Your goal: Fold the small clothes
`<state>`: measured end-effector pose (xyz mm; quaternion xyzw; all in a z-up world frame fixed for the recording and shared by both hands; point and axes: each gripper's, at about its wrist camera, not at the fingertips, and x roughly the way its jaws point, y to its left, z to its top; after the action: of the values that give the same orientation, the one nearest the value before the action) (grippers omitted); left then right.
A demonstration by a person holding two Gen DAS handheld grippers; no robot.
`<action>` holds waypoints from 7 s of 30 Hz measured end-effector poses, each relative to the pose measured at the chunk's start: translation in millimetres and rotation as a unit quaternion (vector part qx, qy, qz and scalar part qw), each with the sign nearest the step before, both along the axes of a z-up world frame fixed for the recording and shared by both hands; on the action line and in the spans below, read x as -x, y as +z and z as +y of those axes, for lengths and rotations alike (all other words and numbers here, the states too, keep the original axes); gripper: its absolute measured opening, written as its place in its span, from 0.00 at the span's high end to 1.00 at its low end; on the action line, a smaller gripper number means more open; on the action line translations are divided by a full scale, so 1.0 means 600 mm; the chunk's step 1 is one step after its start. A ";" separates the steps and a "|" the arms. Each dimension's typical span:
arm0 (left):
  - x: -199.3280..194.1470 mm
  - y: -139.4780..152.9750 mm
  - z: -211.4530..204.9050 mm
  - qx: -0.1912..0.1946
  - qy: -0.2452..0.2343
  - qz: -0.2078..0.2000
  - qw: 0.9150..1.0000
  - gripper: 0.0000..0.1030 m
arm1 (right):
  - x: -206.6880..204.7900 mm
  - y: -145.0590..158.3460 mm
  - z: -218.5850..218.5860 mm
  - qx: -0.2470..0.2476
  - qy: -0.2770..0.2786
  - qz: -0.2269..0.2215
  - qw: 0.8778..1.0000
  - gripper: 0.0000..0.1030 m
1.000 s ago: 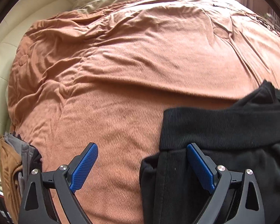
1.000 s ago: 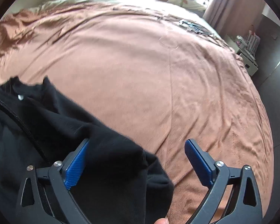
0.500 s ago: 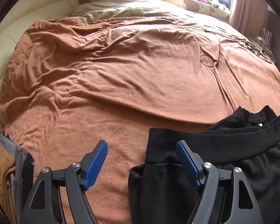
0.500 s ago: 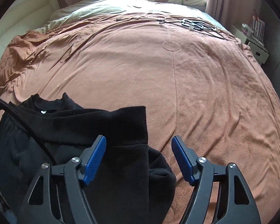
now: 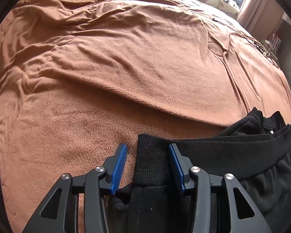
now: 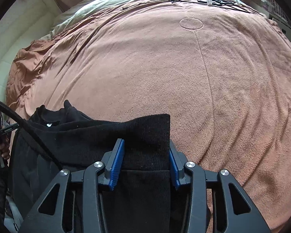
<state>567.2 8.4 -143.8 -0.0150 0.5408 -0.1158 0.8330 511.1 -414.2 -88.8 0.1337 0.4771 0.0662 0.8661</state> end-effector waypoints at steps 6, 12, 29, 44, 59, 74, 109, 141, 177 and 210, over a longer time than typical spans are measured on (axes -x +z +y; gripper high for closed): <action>0.011 0.019 -0.010 -0.010 -0.011 -0.018 1.000 0.94 | 0.025 0.020 -0.005 -0.005 -0.015 -0.031 0.999 0.96; 0.037 0.075 -0.001 -0.012 -0.002 -0.067 0.998 0.95 | 0.063 0.068 0.000 0.027 -0.018 -0.076 0.997 0.96; -0.004 0.040 -0.018 -0.027 0.017 -0.058 0.998 0.95 | 0.045 -0.007 0.021 0.060 -0.050 -0.033 0.996 0.96; 0.059 0.068 0.010 -0.032 0.032 -0.040 0.998 0.72 | 0.100 0.086 0.091 0.121 -0.033 -0.022 0.992 0.91; 0.245 0.163 0.030 0.013 0.042 -0.095 0.994 0.17 | 0.266 0.181 0.176 0.138 -0.010 -0.031 0.990 0.50; 0.398 0.204 0.059 0.056 0.070 -0.120 0.989 0.16 | 0.456 0.256 0.272 0.100 0.074 -0.103 0.987 0.50; 0.551 0.093 0.143 0.096 0.137 -0.076 0.983 0.03 | 0.433 0.127 0.406 0.043 0.120 -0.056 0.990 0.10; 0.502 0.022 0.157 0.184 0.233 -0.025 0.955 0.86 | 0.371 -0.004 0.395 -0.021 0.135 -0.033 0.990 0.97; 0.502 0.009 0.165 0.204 0.265 -0.014 0.942 0.86 | 0.033 0.006 0.434 0.050 0.055 0.043 0.996 0.99; 0.449 0.192 0.138 0.442 0.122 -0.094 0.884 0.90 | 0.281 0.011 0.414 -0.040 0.086 0.078 0.992 0.96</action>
<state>297.6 91.4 -28.7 -0.4362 0.3471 -0.2411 0.7944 342.4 -165.8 -81.9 0.1312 0.5501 0.1484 0.8113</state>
